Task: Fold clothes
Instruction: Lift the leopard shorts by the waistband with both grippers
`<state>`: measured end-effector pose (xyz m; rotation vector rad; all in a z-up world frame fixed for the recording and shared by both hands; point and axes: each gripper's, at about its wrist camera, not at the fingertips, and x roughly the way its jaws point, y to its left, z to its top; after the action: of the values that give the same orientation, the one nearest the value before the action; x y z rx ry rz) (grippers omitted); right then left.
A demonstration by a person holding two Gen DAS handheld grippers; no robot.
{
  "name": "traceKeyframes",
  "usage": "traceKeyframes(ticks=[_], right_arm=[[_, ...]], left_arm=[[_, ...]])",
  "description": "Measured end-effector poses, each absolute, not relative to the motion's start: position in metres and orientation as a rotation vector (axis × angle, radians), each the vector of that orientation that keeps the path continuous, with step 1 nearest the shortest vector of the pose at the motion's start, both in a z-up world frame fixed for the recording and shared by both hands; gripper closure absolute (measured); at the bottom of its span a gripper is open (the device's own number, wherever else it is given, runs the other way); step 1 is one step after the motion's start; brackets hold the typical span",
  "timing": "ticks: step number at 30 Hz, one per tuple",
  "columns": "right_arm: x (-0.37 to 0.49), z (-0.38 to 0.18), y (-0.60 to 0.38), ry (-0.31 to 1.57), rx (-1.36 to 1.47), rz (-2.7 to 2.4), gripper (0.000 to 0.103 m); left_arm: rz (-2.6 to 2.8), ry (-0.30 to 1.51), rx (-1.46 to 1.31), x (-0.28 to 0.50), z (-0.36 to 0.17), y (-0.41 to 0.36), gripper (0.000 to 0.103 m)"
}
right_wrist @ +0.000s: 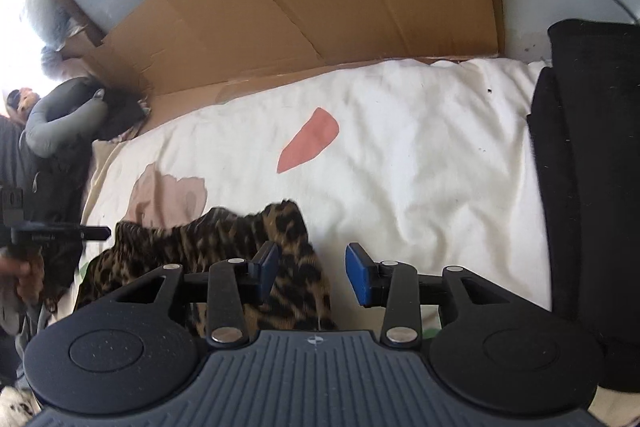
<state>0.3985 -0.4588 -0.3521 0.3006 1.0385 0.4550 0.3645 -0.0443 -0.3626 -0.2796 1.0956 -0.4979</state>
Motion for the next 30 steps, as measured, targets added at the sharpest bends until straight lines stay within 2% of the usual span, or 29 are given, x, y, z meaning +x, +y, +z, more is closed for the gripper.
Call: traceKeyframes(ticks=[7, 15, 16, 18, 20, 23, 30], right_arm=[[0.418, -0.378, -0.451, 1.121, 0.418, 0.457, 0.059], [0.421, -0.399, -0.429, 1.198, 0.349, 0.487, 0.059], [0.418, -0.398, -0.427, 1.196, 0.327, 0.5, 0.061], [0.413, -0.397, -0.421, 1.191, 0.28, 0.526, 0.086], [0.409, -0.391, -0.42, 1.167, 0.238, 0.53, 0.091], [0.403, -0.378, -0.422, 1.115, 0.181, 0.524, 0.094], [0.388, -0.329, -0.429, 0.944, 0.069, 0.49, 0.095]], left_arm=[[-0.497, 1.16, -0.368, 0.375, -0.389, -0.055, 0.073], [-0.553, 1.217, -0.293, 0.372, -0.395, -0.077, 0.073], [-0.565, 1.225, -0.283, 0.371, -0.396, -0.08, 0.073], [-0.589, 1.238, -0.26, 0.369, -0.396, -0.084, 0.074], [-0.608, 1.253, -0.233, 0.368, -0.394, -0.087, 0.082], [-0.625, 1.231, -0.166, 0.362, -0.384, -0.092, 0.091], [-0.567, 1.035, -0.131, 0.35, -0.326, -0.067, 0.093]])
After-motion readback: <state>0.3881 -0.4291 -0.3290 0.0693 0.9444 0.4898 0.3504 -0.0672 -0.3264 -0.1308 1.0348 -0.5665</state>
